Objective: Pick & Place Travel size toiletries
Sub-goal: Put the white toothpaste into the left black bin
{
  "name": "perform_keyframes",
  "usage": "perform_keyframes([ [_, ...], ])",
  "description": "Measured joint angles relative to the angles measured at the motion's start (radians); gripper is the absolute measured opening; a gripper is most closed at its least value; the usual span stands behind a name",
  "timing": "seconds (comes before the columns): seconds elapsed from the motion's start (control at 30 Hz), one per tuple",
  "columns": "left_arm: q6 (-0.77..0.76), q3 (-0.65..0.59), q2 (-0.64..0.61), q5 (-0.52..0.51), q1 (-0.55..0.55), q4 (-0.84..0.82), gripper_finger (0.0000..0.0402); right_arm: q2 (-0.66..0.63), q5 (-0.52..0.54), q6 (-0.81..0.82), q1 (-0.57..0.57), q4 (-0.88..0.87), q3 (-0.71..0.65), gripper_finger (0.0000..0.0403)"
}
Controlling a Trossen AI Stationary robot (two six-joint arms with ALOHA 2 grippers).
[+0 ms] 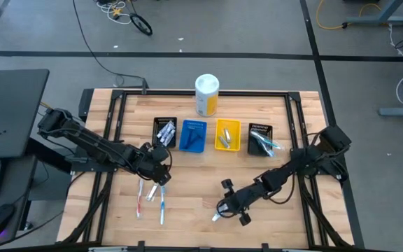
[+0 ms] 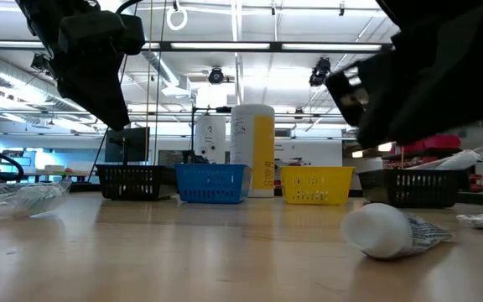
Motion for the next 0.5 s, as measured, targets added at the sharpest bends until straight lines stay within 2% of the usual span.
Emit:
perform_keyframes([
  [0.13,0.0,0.0,0.0,0.0,0.0,0.0,0.0174,0.037,-0.075,0.047,-0.007,-0.016,0.0,0.0109],
  [0.5,-0.004,0.0,0.0,-0.001,0.0,0.001,0.0174,0.067,-0.09,0.023,-0.033,0.026,0.001,0.0164],
])
